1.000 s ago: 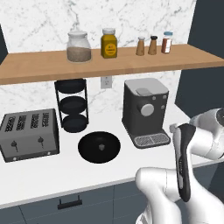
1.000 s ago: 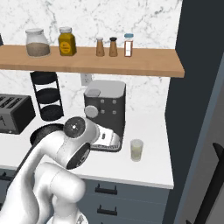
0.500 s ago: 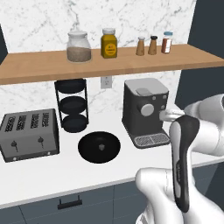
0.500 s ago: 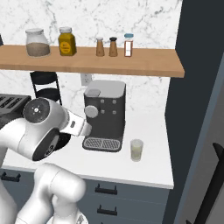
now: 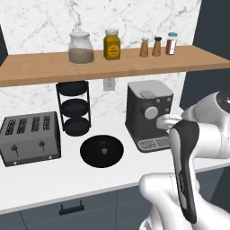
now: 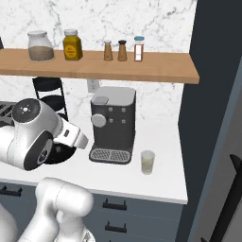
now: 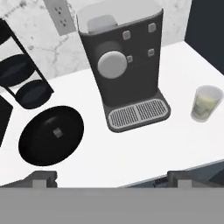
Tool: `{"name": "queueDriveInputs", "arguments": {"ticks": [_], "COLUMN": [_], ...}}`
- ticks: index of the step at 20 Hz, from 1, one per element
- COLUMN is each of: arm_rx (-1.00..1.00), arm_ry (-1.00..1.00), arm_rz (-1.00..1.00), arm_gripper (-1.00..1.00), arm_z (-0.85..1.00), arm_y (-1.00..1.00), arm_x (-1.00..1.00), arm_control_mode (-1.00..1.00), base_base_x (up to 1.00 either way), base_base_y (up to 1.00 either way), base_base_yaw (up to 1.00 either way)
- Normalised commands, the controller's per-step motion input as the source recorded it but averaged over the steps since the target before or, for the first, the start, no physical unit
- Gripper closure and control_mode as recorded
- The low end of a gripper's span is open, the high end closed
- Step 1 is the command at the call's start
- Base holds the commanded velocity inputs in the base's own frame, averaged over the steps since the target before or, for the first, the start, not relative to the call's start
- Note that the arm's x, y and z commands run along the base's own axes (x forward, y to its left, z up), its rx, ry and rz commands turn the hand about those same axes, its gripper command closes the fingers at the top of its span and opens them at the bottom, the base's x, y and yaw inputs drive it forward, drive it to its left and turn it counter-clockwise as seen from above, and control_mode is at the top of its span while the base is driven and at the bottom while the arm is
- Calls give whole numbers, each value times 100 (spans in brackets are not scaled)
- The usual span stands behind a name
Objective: Grab a lemon wedge from the fridge and one ice cube from the ice bowl, and put them in the glass of lemonade.
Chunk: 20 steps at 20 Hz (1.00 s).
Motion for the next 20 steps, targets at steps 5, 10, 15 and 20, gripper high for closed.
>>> {"name": "queueDriveInputs", "arguments": {"ticks": [5, 10, 15, 20], "arm_rx": [0, 0, 0, 0], "arm_ry": [0, 0, 0, 0], "arm_rz": [0, 0, 0, 0], "arm_gripper": [-100, -100, -100, -100], "arm_z": [-11, 0, 0, 0], "arm_y": [0, 0, 0, 0], "arm_x": [-20, 0, 0, 0], "arm_control_mode": [100, 100, 100, 100], "base_base_x": [-55, -98, -77, -21], "base_base_y": [-13, -59, -98, -100], "base_base_yaw": [0, 0, 0, 1]}}
